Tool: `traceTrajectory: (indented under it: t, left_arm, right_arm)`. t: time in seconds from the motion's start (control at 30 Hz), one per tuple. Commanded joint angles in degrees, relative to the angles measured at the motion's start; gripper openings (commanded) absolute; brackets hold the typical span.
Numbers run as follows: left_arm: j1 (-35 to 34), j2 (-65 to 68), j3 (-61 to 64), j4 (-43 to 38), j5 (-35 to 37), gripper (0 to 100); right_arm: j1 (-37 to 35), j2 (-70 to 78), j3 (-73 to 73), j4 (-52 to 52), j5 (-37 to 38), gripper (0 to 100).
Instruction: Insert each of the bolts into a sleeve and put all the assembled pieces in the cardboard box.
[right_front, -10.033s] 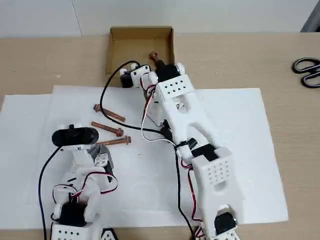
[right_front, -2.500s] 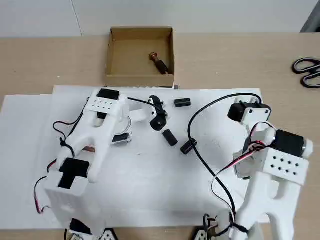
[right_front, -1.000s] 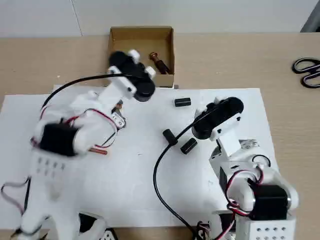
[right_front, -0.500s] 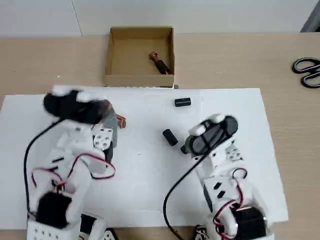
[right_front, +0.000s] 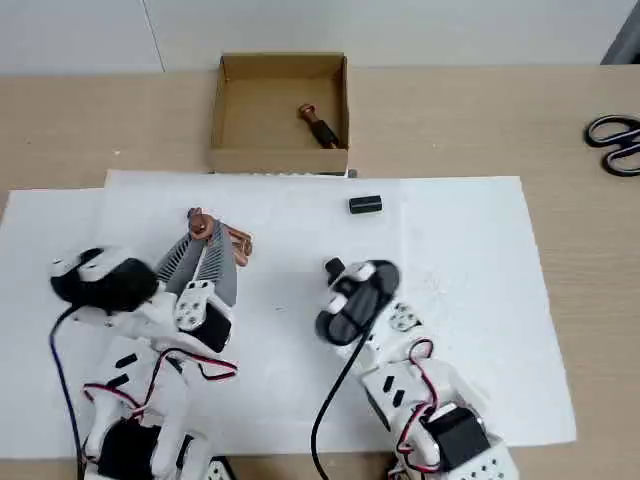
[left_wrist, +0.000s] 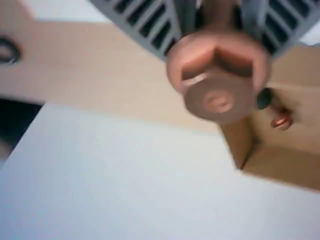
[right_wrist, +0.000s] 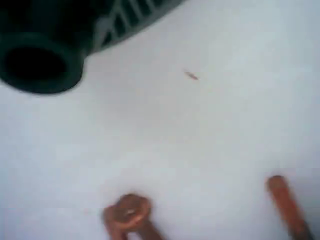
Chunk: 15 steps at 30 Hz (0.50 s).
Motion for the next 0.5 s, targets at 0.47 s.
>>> traceTrajectory:
  t: [0.47]
  left_arm:
    - [8.53, -0.7, 1.36, -1.67, 10.11, 1]
  right_arm:
    - [-7.96, -0.66, 5.8, -13.23, -0.26, 0.2]
